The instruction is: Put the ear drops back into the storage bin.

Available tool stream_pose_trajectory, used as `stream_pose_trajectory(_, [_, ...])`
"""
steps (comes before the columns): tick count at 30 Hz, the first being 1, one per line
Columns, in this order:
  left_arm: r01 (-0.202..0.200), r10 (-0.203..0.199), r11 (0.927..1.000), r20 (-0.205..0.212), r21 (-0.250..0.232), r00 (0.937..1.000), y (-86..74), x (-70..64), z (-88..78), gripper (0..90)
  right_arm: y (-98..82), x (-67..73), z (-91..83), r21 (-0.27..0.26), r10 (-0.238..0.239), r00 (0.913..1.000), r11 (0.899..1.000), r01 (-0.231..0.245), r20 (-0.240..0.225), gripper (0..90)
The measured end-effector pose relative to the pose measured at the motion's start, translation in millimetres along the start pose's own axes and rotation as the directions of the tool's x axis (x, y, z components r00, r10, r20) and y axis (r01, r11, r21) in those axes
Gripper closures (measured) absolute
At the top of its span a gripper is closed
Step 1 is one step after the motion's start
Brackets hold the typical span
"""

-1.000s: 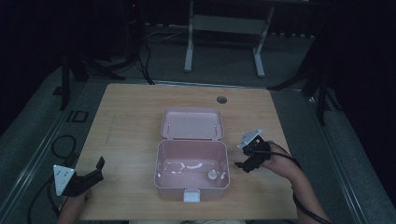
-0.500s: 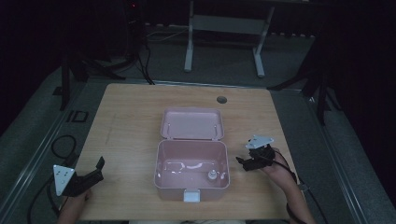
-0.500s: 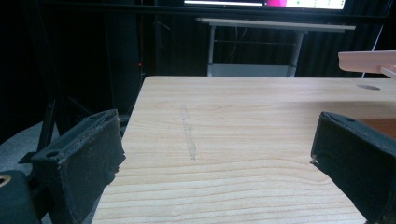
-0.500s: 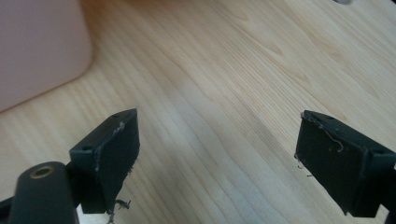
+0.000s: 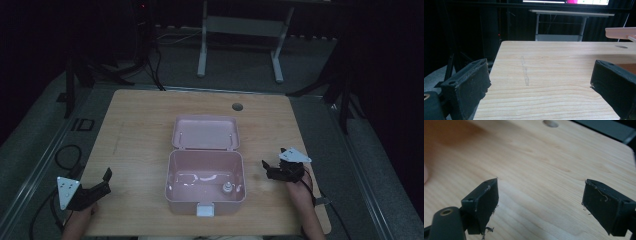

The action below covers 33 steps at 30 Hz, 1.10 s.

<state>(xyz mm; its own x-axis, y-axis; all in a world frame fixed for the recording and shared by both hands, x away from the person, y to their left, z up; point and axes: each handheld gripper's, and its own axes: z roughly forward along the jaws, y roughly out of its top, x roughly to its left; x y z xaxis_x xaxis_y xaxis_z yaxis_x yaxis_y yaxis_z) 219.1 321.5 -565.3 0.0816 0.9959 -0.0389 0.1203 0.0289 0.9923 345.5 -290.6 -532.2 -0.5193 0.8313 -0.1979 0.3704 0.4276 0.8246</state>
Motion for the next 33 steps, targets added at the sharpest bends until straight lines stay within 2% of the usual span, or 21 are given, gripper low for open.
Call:
stream_pose_trajectory(3, [0.000,0.000,1.0000,0.000,0.000,1.0000,0.0,0.0,0.0,2.4,-4.7,-1.9,-2.0,-0.027,0.031,0.9990,0.999,-0.030,0.031,13.3])
stream_pose_trajectory(12, [0.001,-0.001,1.0000,-0.001,0.002,1.0000,0.1,0.1,0.1,2.4,-15.8,-4.5,-7.2,-0.064,0.119,0.9904,0.991,-0.115,0.070,13.2])
stream_pose_trajectory(17, [0.004,-0.004,1.0000,-0.002,0.002,1.0000,0.1,0.2,0.2,2.4,-21.0,-6.5,-10.6,-0.102,0.206,0.9744,0.975,-0.196,0.091,13.2])
stream_pose_trajectory(21, [0.004,-0.004,1.0000,0.000,0.001,1.0000,0.0,0.3,0.1,2.4,-27.8,-7.7,-11.6,-0.103,0.272,0.9559,0.960,-0.261,0.111,13.3])
stream_pose_trajectory(23, [0.004,-0.004,1.0000,0.001,0.000,1.0000,0.0,0.3,0.0,2.4,-29.1,-6.8,-11.5,-0.096,0.275,0.9515,0.960,-0.263,0.138,13.3])
stream_pose_trajectory(25, [0.005,-0.005,1.0000,0.001,-0.001,1.0000,0.0,0.4,0.0,2.4,-30.6,-5.7,-11.2,-0.104,0.291,0.9462,0.955,-0.278,0.142,13.3])
stream_pose_trajectory(26, [0.005,-0.005,1.0000,0.002,-0.001,1.0000,0.0,0.4,-0.1,2.4,-31.0,-4.7,-10.6,-0.097,0.290,0.9445,0.956,-0.278,0.154,13.3])
stream_pose_trajectory(29, [0.005,-0.005,1.0000,0.003,-0.001,1.0000,0.0,0.6,0.0,2.4,-31.2,-3.3,-8.3,-0.079,0.277,0.9467,0.960,-0.267,0.164,13.4])
stream_pose_trajectory(33, [0.007,-0.007,1.0000,0.004,-0.001,1.0000,0.0,0.7,0.0,2.4,-30.6,-4.0,-7.7,-0.081,0.282,0.9466,0.959,-0.272,0.157,13.3])
